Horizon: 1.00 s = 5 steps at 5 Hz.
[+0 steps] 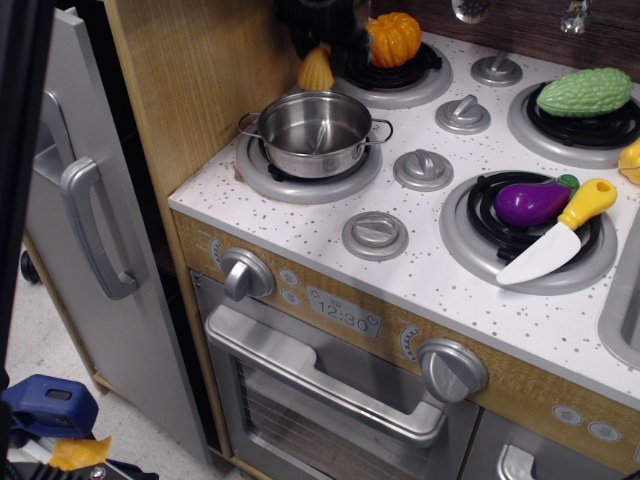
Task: Put corn in pan which is on stove
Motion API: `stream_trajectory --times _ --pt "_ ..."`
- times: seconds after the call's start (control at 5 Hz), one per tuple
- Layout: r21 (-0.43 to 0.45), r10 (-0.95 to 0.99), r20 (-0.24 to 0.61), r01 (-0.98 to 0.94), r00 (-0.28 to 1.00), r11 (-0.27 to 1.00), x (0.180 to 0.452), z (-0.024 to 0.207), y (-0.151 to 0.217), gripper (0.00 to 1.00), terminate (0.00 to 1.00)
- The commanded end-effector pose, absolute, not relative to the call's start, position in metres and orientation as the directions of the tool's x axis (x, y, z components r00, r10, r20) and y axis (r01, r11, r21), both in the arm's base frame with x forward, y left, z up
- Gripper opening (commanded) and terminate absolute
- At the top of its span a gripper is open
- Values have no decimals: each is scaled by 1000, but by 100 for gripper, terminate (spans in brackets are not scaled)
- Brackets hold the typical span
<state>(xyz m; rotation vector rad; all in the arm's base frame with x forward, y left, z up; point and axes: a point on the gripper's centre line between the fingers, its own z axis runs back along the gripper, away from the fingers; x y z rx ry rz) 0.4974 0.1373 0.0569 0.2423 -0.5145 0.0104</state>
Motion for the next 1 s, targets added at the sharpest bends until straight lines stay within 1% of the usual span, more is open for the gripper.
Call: stream_trajectory --times 0.0,0.2,0.4,0.6,0.8 --pt "283 -76 566 -107 821 953 501 135 129 0 0" --pt "271 -17 536 -153 844 950 491 150 115 0 0" --pt "285 11 559 -204 829 937 476 154 96 0 0" --pt "267 63 541 -243 839 933 466 158 83 0 0" --pt "262 95 532 -270 842 926 454 159 78 0 0"
